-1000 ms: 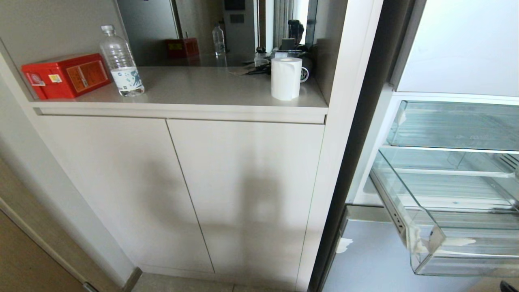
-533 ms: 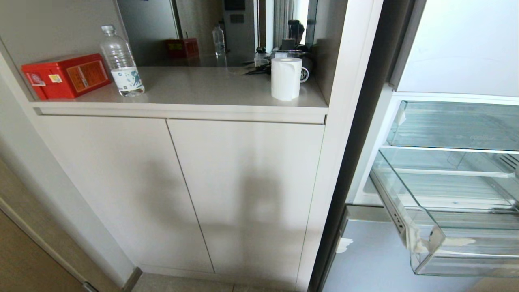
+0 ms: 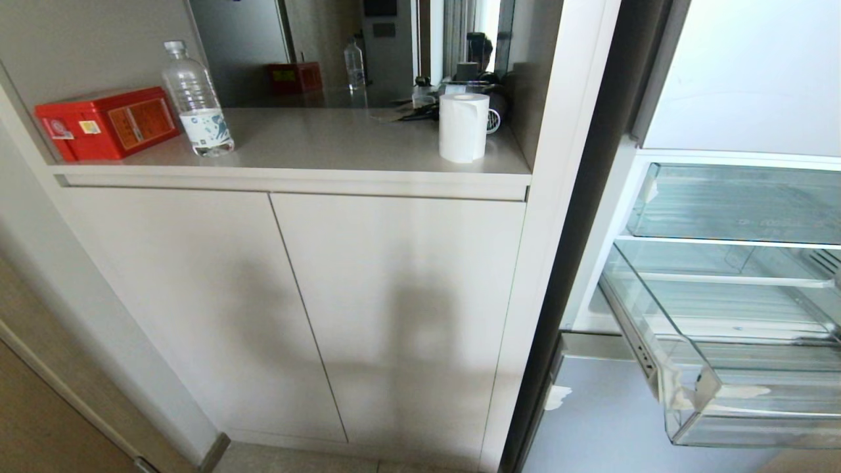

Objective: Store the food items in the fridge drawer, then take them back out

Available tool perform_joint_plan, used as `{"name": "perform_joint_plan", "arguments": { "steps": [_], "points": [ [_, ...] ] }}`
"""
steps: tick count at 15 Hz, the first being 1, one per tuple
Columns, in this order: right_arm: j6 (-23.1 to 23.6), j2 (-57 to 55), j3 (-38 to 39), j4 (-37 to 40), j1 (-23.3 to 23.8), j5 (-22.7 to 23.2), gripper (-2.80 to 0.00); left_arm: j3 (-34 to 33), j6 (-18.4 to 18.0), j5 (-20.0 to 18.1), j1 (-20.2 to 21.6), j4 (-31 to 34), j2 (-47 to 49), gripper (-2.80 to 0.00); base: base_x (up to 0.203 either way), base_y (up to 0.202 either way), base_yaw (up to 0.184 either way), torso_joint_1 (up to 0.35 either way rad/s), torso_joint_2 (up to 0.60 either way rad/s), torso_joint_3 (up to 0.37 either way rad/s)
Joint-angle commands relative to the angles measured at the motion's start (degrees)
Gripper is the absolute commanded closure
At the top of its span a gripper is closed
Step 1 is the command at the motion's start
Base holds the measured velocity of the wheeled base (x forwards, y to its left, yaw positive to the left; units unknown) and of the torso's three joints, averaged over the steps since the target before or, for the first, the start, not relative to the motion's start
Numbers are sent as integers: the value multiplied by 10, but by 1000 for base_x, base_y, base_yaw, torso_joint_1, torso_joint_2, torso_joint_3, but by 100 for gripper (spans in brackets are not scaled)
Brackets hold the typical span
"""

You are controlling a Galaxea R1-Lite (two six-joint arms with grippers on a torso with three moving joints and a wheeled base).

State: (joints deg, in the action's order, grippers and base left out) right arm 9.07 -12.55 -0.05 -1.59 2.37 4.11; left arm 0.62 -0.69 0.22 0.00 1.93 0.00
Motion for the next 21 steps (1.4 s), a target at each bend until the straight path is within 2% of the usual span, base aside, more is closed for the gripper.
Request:
{"name": "perform_joint_plan", "arguments": {
  "steps": [1, 4, 13, 21],
  "points": [
    [1, 63, 0, 16, -14, -3, 0, 0, 0, 0, 0, 0, 1, 0, 0, 0, 0, 0, 0, 0],
    [-7, 129, 0, 20, -22, -4, 0, 0, 0, 0, 0, 0, 1, 0, 0, 0, 0, 0, 0, 0],
    [-28, 126, 0, 20, -23, -17, 0, 0, 0, 0, 0, 0, 0, 0, 0, 0, 0, 0, 0, 0],
    [-37, 126, 0, 19, -23, -18, 0, 0, 0, 0, 0, 0, 1, 0, 0, 7, -162, 3, 3, 3]
  ]
}}
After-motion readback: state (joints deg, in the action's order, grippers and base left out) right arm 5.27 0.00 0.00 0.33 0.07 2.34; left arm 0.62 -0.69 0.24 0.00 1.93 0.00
